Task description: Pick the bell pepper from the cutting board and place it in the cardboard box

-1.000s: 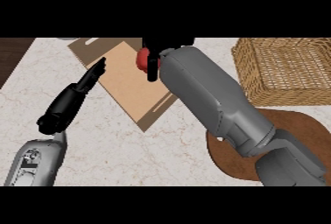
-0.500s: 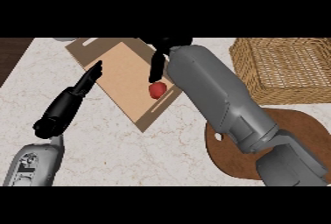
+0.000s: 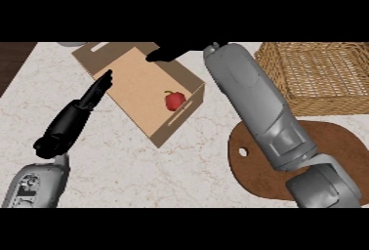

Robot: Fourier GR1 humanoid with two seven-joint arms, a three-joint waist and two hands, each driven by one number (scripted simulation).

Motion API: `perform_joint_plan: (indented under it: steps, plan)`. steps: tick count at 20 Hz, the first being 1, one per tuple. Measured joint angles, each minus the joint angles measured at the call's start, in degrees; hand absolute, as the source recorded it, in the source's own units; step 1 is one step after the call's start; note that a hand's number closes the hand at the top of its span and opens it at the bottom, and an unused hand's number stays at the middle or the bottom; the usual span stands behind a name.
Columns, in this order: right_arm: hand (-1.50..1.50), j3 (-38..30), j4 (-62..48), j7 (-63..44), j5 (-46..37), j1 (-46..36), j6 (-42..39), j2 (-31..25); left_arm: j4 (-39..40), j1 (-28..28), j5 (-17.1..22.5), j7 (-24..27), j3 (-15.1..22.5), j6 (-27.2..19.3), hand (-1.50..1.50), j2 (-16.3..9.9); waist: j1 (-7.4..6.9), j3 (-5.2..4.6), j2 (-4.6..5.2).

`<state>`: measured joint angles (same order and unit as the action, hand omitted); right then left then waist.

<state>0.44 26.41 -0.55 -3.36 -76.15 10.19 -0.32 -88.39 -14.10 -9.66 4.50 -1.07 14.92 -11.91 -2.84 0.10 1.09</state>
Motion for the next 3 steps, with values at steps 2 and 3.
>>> perform_joint_plan:
  steps: [2, 3]
  plan:
    - [-1.50, -2.92, -1.13, 2.20, 1.99, 0.65, 1.30, -0.35, 0.37, -0.27, -0.17, 0.29, -0.08, -0.21, 0.00, 0.10, 0.07, -0.05, 0.06]
    - [-1.50, -4.16, -1.85, 3.68, 2.70, 1.14, 1.69, -0.96, 0.12, 0.10, -0.20, 0.49, -0.03, -0.07, 0.00, -0.01, -0.02, -0.06, 0.08]
